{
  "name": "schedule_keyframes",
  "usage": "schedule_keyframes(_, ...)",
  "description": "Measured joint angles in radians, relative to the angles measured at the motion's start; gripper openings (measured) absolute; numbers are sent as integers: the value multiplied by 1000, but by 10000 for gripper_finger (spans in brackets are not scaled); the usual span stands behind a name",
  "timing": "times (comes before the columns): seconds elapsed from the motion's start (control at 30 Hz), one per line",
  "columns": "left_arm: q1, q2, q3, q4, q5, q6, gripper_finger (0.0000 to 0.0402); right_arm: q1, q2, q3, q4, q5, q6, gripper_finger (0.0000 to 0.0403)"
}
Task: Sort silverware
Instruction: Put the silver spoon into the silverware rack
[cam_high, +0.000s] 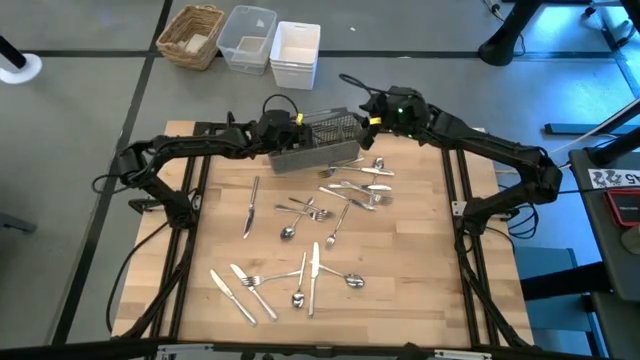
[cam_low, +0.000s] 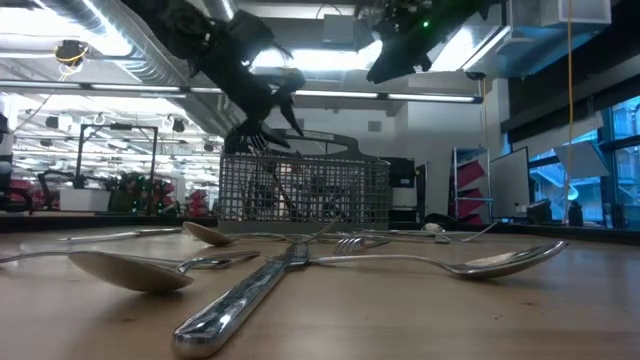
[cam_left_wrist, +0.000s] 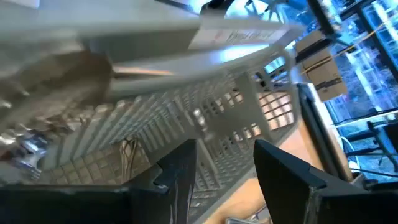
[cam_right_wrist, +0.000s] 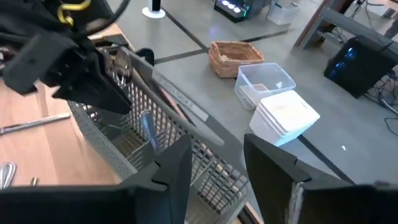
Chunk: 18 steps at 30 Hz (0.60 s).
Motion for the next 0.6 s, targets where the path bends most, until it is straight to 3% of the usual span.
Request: schedule_keyframes(0.6, 37, 82, 0, 151, -1, -51, 155, 0, 62, 0, -24, -31, 1, 147)
